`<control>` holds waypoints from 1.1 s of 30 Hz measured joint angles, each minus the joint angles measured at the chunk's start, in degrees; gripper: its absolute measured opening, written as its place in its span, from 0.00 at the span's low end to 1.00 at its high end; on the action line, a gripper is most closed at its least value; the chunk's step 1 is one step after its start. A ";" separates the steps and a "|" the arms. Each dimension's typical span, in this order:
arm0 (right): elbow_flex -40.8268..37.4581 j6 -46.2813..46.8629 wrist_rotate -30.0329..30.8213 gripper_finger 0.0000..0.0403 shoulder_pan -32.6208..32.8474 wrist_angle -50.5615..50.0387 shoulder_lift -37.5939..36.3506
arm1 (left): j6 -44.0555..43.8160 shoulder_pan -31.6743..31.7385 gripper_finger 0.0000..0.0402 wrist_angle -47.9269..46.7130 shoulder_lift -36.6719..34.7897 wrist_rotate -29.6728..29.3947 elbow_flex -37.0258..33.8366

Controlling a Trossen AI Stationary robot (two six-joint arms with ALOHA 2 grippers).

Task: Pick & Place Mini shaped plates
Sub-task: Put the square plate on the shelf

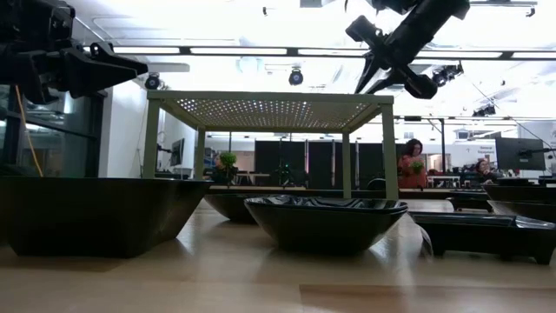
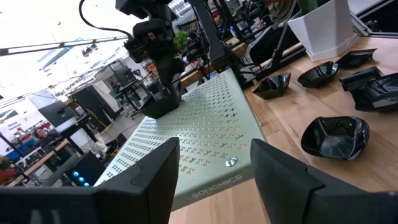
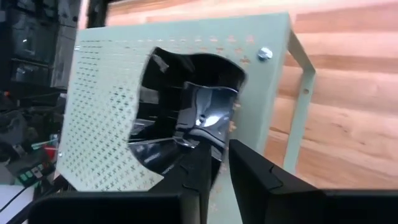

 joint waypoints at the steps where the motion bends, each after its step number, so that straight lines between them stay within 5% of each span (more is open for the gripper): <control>1: 0.01 -0.54 0.01 0.15 -0.07 0.30 0.00 | 0.00 0.00 0.48 0.00 -0.01 0.02 0.00; 18: 0.00 -20.84 1.43 0.20 -8.00 -13.35 -7.37 | 0.02 -0.02 0.48 0.00 -0.01 0.01 0.00; 33: -1.67 -36.45 6.00 0.20 -0.93 -25.33 -7.56 | 0.00 -0.02 0.48 0.00 0.01 0.00 0.00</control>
